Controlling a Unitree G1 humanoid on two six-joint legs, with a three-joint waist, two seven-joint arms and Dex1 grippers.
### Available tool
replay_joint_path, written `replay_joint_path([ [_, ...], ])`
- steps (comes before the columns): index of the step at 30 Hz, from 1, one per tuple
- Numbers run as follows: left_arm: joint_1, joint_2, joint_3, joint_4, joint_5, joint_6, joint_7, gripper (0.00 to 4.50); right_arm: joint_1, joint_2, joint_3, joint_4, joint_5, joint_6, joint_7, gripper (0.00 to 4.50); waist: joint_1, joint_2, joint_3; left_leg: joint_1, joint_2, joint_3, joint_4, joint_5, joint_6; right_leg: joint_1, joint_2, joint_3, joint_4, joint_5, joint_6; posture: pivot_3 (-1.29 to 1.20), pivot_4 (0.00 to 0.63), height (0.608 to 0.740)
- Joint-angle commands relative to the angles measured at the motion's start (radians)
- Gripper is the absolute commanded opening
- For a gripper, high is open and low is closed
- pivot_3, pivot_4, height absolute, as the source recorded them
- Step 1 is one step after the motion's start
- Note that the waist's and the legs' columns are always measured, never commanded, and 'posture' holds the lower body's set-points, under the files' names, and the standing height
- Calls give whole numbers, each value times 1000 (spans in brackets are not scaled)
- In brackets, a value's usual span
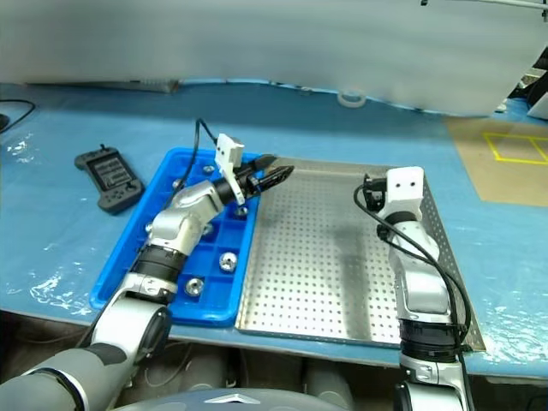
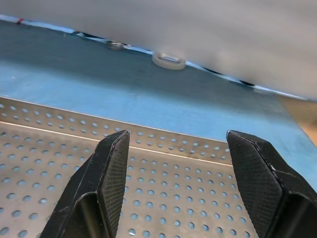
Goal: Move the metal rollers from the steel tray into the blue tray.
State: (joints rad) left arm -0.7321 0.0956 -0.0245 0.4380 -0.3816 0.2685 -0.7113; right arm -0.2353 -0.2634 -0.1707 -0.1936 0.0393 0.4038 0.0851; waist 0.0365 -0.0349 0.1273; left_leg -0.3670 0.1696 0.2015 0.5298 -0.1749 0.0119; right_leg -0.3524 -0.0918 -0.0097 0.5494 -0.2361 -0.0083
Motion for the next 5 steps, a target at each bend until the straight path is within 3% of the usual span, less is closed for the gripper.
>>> replay_joint_path([
  [1, -30, -20, 26, -33, -26, -6, -9, 3529, -6, -3, 0, -41, 3, -2, 2, 3240, 0, 0, 0, 0, 0, 0, 0, -1, 1, 0, 0, 0, 0, 0, 0, -167, 150, 740],
  [5, -25, -29, 13, -14, 1, -21, -11, 3529, -26, -13, 16, -39, -6, 1, 8, 3240, -1, 1, 0, -1, 0, 1, 0, -3, 6, 0, 0, 0, 1, 1, 1, -170, 150, 740],
])
